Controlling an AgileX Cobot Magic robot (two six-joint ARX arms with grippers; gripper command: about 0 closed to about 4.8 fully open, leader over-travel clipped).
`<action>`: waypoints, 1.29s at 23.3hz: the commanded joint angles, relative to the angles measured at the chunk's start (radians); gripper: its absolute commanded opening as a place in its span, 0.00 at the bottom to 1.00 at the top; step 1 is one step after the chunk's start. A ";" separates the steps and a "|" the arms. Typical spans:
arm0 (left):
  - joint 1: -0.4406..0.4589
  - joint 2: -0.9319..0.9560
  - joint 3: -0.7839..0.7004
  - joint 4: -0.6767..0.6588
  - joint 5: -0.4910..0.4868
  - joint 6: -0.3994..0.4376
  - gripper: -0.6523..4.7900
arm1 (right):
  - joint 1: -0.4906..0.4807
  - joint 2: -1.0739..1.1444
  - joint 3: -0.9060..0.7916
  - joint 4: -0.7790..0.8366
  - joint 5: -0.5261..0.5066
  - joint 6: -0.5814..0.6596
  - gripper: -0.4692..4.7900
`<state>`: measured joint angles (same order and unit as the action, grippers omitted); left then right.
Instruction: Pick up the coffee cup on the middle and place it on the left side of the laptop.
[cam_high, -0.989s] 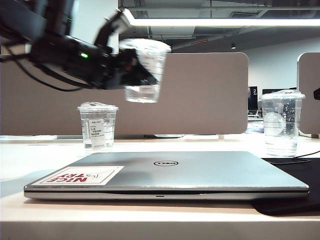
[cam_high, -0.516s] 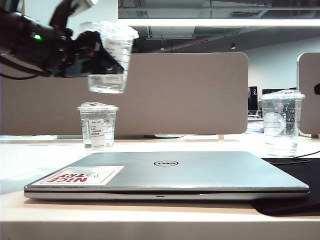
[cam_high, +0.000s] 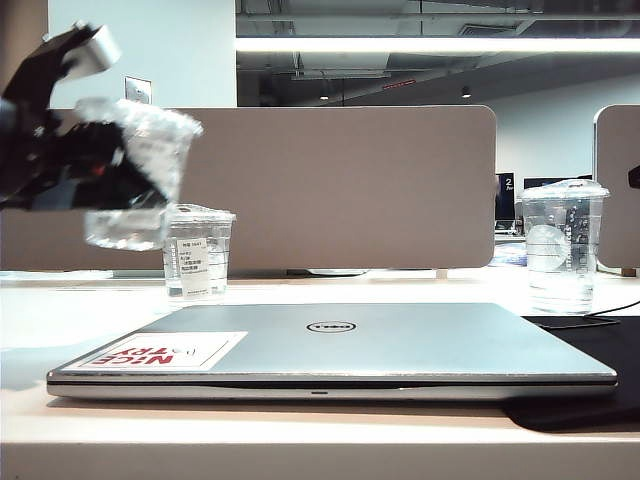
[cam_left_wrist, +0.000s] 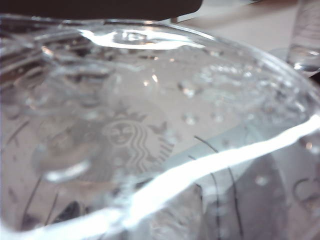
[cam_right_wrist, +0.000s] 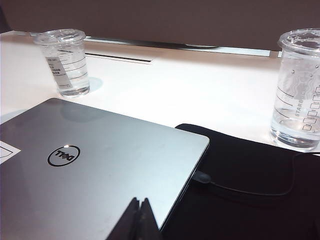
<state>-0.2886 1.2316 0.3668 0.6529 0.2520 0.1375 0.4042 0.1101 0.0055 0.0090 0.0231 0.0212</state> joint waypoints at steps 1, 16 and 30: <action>0.051 -0.005 -0.017 0.044 -0.048 -0.007 0.65 | 0.001 0.000 -0.004 0.017 0.001 0.001 0.08; 0.290 0.100 -0.026 0.223 0.115 -0.112 0.66 | 0.001 0.000 -0.004 0.017 0.001 0.001 0.08; 0.288 0.430 -0.027 0.509 0.222 -0.179 0.67 | 0.002 0.000 -0.004 0.017 0.001 0.001 0.08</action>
<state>-0.0006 1.6413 0.3370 1.0836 0.4461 -0.0376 0.4046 0.1101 0.0055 0.0090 0.0231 0.0212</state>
